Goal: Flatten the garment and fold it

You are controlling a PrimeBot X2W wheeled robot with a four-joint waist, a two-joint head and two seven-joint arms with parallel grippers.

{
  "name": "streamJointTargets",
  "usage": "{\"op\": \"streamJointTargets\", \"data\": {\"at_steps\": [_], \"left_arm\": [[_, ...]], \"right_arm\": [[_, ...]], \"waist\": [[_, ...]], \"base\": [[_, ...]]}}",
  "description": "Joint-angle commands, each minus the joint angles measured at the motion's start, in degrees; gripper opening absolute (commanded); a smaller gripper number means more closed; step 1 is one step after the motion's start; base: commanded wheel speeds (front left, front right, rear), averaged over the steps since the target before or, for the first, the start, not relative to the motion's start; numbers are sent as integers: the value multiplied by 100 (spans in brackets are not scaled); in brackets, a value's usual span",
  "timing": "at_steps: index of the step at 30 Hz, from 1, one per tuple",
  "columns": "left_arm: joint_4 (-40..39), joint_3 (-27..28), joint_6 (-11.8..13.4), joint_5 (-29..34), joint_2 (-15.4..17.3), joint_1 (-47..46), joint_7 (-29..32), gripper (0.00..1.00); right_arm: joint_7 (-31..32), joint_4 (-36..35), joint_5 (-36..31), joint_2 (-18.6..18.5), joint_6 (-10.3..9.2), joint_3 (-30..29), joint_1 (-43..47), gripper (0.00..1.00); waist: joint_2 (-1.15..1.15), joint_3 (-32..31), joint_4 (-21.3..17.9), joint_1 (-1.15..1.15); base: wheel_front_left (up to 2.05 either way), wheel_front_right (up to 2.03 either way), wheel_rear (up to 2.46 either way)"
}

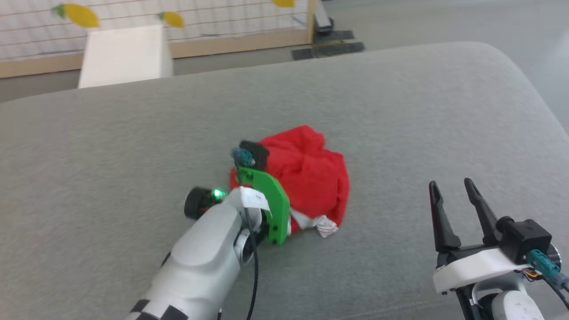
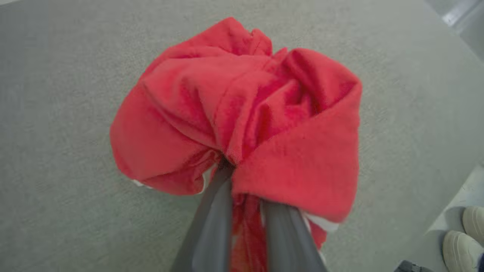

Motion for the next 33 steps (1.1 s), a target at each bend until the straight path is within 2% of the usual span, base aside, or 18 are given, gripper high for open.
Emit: {"op": "streamJointTargets", "data": {"at_steps": [1,4,5,6,8,10,17,20,27,33], "left_arm": [[171,-129,-12,-132,-8,49,293,0],[521,-370,-5,-306,-9,63,955,0],[605,-418,10,-369,-9,62,1116,21],[644,-453,25,-413,-9,51,1194,100],[640,-481,30,-457,-9,12,1162,100],[583,-452,33,-463,-10,-54,881,100],[201,-78,-28,-550,81,-120,-482,100],[-151,129,-4,-581,222,-11,-1109,100],[-1151,596,378,-546,777,673,-2277,100],[-2054,1023,819,-641,1265,1700,-2602,100]], "right_arm": [[-12,3,59,-4,-11,43,-26,100],[-40,44,88,-4,-11,98,-24,100],[-49,57,93,-4,-11,111,-19,100],[-59,71,95,-4,-11,114,-11,100],[-71,91,94,-4,-11,94,6,100],[-70,105,82,-4,-11,76,25,100],[-28,74,25,-4,-11,40,95,100],[11,29,11,-4,-11,33,155,100],[86,-119,-6,-4,-11,-73,283,100],[146,-260,-8,-4,-11,-196,310,100]], "waist": [[0,222,-405,0],[0,270,-486,0],[0,269,-495,0],[0,270,-492,0],[0,263,-441,0],[0,221,-348,0],[0,-93,97,0],[0,-229,293,0],[0,-387,686,0],[0,-370,890,0]], "base": [[0,0,0],[0,0,0],[0,0,0],[0,0,0],[0,0,0],[0,0,0],[0,0,0],[0,0,0],[0,0,0],[0,0,0]]}}
